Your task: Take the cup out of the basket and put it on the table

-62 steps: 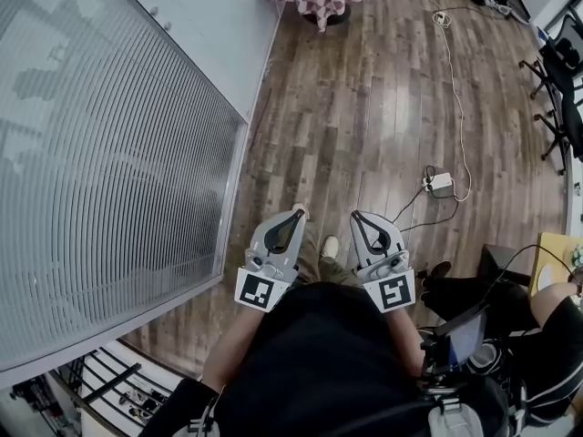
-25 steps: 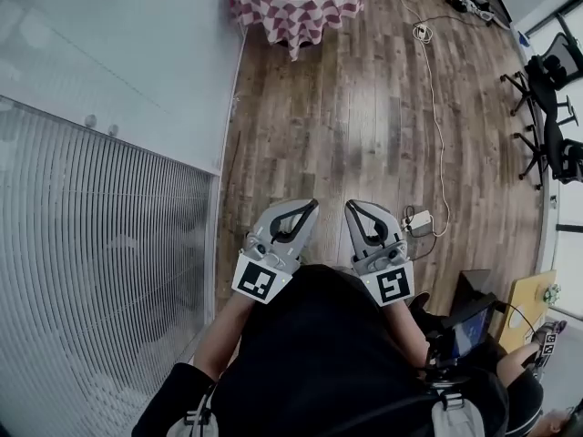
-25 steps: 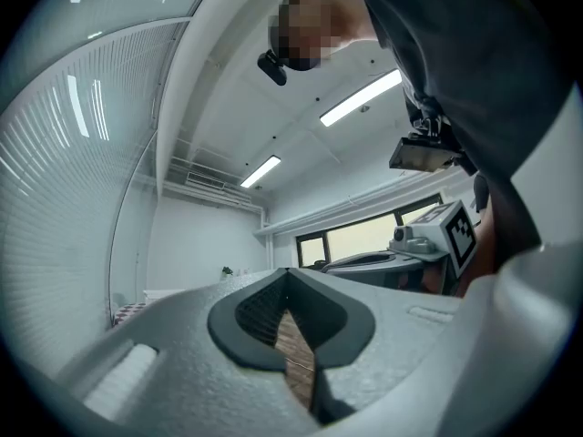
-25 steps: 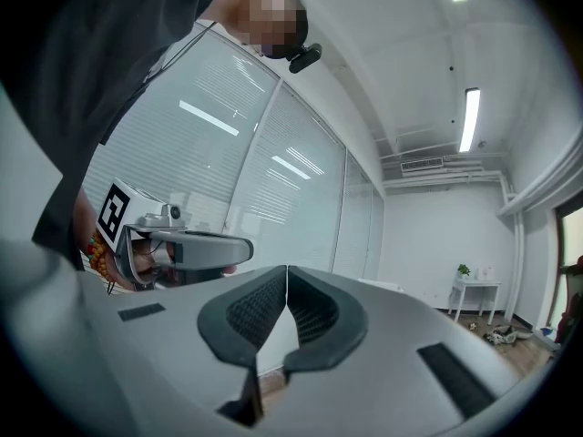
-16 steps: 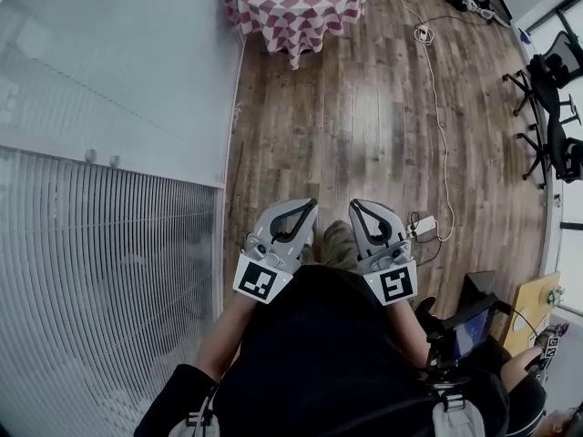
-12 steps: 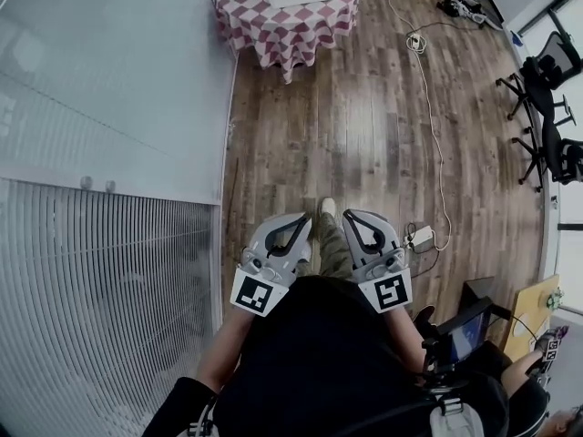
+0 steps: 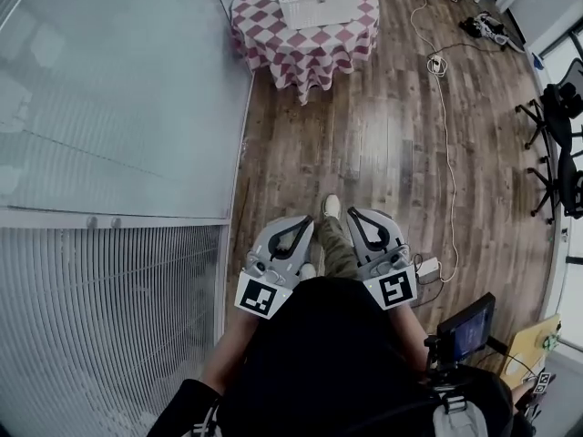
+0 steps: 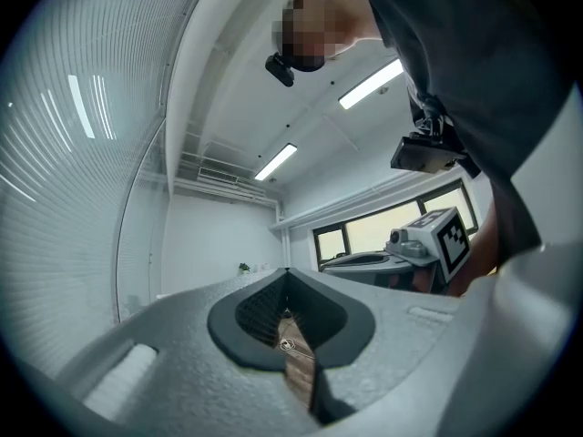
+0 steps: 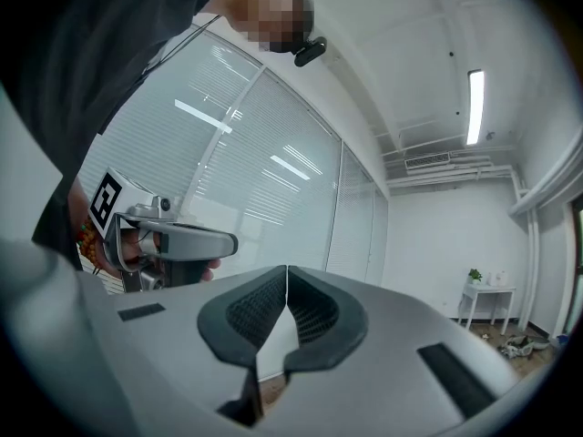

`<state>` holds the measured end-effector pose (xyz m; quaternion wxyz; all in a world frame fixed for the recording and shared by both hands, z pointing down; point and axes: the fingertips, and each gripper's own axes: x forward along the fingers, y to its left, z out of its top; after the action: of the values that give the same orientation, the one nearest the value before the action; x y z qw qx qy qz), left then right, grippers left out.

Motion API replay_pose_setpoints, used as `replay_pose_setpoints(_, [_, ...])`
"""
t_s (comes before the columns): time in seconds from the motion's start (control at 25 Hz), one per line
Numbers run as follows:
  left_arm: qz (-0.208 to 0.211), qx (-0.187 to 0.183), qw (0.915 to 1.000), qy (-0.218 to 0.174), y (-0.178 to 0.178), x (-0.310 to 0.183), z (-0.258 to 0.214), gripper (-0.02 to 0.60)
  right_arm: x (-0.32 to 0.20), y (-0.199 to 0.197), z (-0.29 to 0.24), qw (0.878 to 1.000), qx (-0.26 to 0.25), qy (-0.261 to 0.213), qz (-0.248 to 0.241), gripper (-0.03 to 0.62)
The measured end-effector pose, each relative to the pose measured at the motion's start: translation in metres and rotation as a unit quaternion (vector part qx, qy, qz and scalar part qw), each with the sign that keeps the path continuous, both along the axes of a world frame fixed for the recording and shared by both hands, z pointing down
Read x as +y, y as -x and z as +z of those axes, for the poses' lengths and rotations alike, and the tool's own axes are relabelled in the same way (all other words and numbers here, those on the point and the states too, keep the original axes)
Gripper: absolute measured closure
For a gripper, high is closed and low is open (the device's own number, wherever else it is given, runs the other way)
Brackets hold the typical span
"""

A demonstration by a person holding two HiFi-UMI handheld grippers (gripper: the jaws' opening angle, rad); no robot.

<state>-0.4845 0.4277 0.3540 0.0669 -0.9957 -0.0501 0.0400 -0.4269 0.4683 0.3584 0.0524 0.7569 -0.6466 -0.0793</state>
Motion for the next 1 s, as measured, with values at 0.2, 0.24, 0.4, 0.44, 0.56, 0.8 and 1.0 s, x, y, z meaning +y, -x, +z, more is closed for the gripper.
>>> replay_pose_setpoints(0.2, [-0.015, -0.004, 0.9998, -0.008, -0.061, -0.029, -0.009, 0.575, -0.031, -0.057, -0.009, 1.0, -0.001, -0.006, -0.021, 0.582])
replay_pose_setpoints(0.24, [-0.019, -0.005, 0.9998, -0.008, -0.073, -0.034, -0.01, 0.576, -0.035, -0.068, -0.01, 1.0, -0.002, -0.006, -0.025, 0.582])
replay_pose_setpoints(0.4, [-0.032, -0.019, 0.9991, -0.02, -0.122, -0.052, -0.01, 0.576, -0.052, -0.119, -0.008, 0.999, -0.015, -0.013, -0.037, 0.582])
replay_pose_setpoints(0.44, [-0.032, -0.022, 0.9989, -0.025, -0.135, -0.055, -0.009, 0.577, -0.055, -0.132, -0.004, 0.999, -0.018, -0.015, -0.037, 0.582])
replay_pose_setpoints(0.56, [-0.037, -0.039, 0.9982, -0.026, -0.165, -0.065, -0.003, 0.577, -0.066, -0.169, 0.002, 0.998, -0.032, -0.029, -0.037, 0.582])
replay_pose_setpoints(0.8, [-0.038, -0.051, 0.9976, -0.03, -0.212, -0.076, -0.005, 0.577, -0.083, -0.221, 0.001, 0.997, -0.045, -0.05, -0.033, 0.582])
replay_pose_setpoints(1.0, [-0.041, -0.049, 0.9979, -0.011, -0.236, -0.095, -0.003, 0.577, -0.101, -0.24, -0.009, 0.997, -0.013, -0.062, -0.051, 0.582])
